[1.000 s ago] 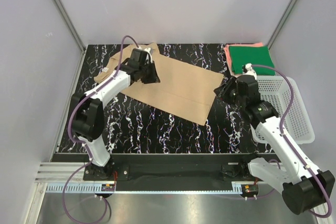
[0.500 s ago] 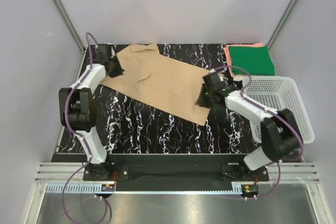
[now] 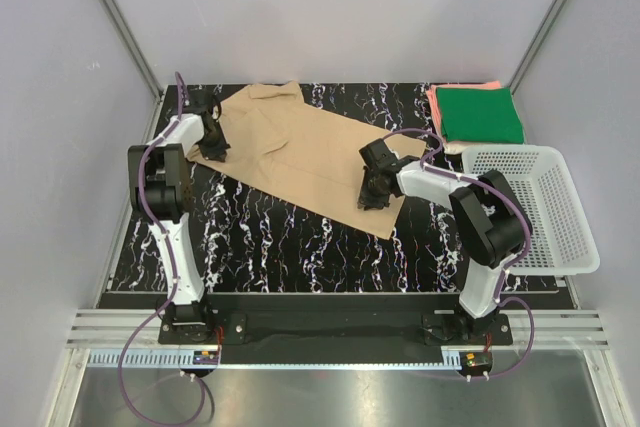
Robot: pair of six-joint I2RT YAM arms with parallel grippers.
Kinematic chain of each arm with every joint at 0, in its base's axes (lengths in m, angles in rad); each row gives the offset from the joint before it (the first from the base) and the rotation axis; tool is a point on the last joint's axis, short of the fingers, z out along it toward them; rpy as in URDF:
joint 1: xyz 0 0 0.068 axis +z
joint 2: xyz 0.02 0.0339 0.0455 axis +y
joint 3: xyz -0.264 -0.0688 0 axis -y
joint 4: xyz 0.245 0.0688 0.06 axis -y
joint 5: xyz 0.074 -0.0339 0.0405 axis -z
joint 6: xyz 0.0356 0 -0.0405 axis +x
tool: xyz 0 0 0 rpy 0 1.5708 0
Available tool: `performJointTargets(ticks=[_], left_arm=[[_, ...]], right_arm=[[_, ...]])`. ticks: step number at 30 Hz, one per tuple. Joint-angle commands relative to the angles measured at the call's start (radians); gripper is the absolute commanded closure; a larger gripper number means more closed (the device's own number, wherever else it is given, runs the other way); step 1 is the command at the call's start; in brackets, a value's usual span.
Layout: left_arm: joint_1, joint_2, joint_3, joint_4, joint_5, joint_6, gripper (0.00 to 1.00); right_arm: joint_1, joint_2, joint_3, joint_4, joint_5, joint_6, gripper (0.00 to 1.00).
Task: Fold and stack the t-shirts
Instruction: Fold the tshirt
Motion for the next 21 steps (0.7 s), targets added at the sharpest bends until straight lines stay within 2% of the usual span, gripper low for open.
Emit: performJointTargets(ticks=[1, 7, 15, 21], left_arm=[[0.001, -0.015, -0.018, -0.076, -0.111, 0.038, 1.0], [0.003, -0.061, -0.14, -0.108, -0.197, 0.05, 1.0], [0.006, -0.283, -0.461, -0.081, -0.285, -0.025, 1.0], [0.007, -0.464, -0.599, -0.079, -0.28, -0.089, 1.0]], right_arm=[[0.0, -0.05, -0.049, -0.026, 0.044, -0.027, 0.73], [0.0, -0.089, -0.144, -0.031, 0.008, -0.034, 0.73], [0.034, -0.225, -0.29, -0.074, -0.016, 0.013, 0.73], [0.063, -0.321, -0.341, -0.074, -0.045, 0.053, 0.73]])
